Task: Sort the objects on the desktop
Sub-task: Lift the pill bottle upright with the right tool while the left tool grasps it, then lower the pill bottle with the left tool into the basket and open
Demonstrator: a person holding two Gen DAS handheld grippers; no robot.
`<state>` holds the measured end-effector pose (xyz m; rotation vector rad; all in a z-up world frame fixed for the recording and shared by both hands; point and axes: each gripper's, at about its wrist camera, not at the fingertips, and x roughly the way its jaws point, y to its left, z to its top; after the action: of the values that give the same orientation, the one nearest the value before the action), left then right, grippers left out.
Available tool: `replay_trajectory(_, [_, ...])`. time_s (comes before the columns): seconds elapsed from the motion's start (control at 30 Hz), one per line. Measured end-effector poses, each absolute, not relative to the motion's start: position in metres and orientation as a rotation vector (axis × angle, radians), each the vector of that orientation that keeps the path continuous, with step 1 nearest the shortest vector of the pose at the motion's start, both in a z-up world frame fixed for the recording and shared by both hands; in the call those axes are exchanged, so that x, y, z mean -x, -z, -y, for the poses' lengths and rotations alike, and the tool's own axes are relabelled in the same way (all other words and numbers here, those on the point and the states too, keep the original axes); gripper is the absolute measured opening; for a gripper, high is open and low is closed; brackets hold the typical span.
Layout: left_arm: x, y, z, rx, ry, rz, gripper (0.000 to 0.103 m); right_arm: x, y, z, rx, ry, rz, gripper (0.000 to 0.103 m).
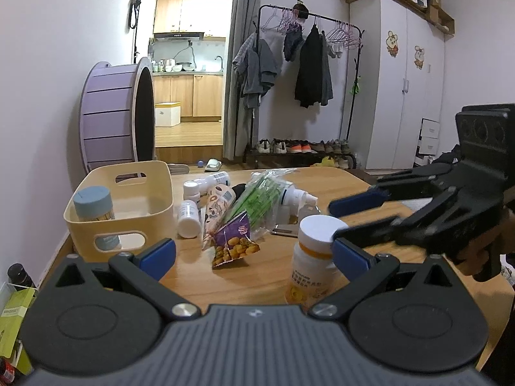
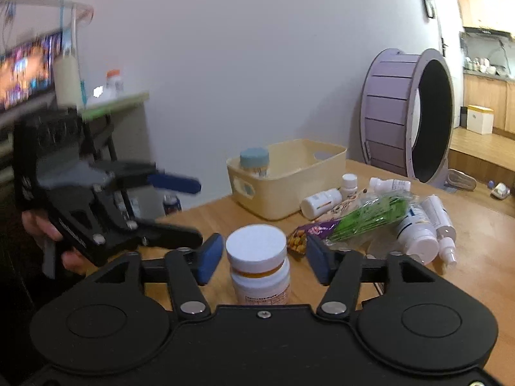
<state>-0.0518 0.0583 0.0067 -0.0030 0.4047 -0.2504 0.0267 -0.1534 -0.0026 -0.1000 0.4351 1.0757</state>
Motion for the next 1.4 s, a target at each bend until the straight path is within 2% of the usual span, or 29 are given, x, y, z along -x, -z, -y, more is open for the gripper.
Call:
replay_trajectory(0.1, [0.052, -0.006, -0.054, -0.006, 0.267, -0.402, 0.103, -0.029, -0.001, 0.173, 0.022, -1.021, -0.408, 0.07])
replay_trajectory(0.27, [0.047, -0.001, -0.036, -0.053, 0.277, -0.392, 0.103, -0.035, 0.0, 0.201, -0.081, -0.887, -0.379, 0.071])
replay_trajectory(0.37, [0.042, 0.001, -0.026, -0.061, 0.287, -0.391, 0.101, -0.034, 0.0, 0.211, -0.107, -0.825, -0.362, 0.082])
replay_trajectory(0.5, [0.034, 0.002, -0.015, -0.068, 0.288, -0.387, 0.098, -0.034, -0.001, 0.218, -0.121, -0.783, -0.348, 0.082])
replay_trajectory(0.6, [0.028, 0.005, -0.01, -0.067, 0.302, -0.408, 0.085, -0.035, 0.0, 0.225, -0.144, -0.77, -0.343, 0.083])
replay_trajectory(0.67, [0.024, 0.008, -0.006, -0.079, 0.296, -0.428, 0.072, -0.036, 0.001, 0.228, -0.157, -0.767, -0.346, 0.083])
replay_trajectory(0.7, [0.022, 0.009, -0.004, -0.083, 0.294, -0.437, 0.07, -0.036, 0.001, 0.228, -0.158, -0.766, -0.346, 0.083])
replay_trajectory(0.73, [0.021, 0.011, -0.003, -0.082, 0.296, -0.441, 0.062, -0.035, 0.001, 0.228, -0.159, -0.765, -0.345, 0.083])
replay_trajectory(0.77, [0.02, 0.011, -0.002, -0.073, 0.306, -0.443, 0.048, -0.035, 0.001, 0.228, -0.16, -0.764, -0.345, 0.083])
replay_trajectory(0.8, [0.019, 0.011, -0.002, -0.062, 0.315, -0.444, 0.045, -0.035, 0.001, 0.228, -0.161, -0.764, -0.344, 0.083])
replay_trajectory(1.03, [0.015, -0.009, -0.02, 0.028, 0.272, -0.41, 0.044, -0.038, -0.001, 0.231, -0.19, -0.754, -0.332, 0.083])
replay_trajectory(1.27, [-0.001, -0.056, -0.072, 0.072, 0.145, -0.31, 0.044, -0.042, -0.001, 0.236, -0.216, -0.732, -0.32, 0.083])
replay_trajectory(1.4, [-0.027, -0.059, -0.101, 0.084, 0.052, -0.318, 0.044, -0.045, 0.002, 0.237, -0.216, -0.708, -0.319, 0.083])
